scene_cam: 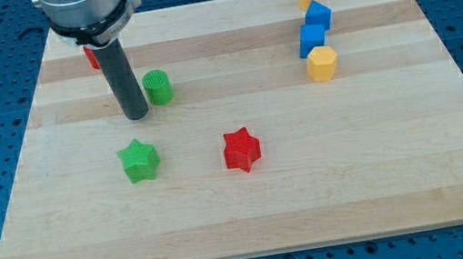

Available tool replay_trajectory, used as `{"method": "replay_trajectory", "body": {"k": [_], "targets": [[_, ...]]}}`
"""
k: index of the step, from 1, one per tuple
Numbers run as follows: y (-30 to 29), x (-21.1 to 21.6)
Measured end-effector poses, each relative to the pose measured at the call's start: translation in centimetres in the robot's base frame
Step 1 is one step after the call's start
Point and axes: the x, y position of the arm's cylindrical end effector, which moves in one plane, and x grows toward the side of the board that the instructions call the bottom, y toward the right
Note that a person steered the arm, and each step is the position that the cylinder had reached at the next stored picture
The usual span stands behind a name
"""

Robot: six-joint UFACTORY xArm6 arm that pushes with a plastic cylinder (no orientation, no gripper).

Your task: Slide the green star towards the green circle

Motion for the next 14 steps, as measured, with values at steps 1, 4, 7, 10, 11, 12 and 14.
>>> {"method": "replay_trajectory", "body": {"k": [1,4,7,10,11,12,14], "targets": [[1.7,0.0],[4.9,2.4],[2.6,11.9],[-0.6,11.3],[-0.4,9.4],[-0.2,7.1],[-0.9,3.4]]}}
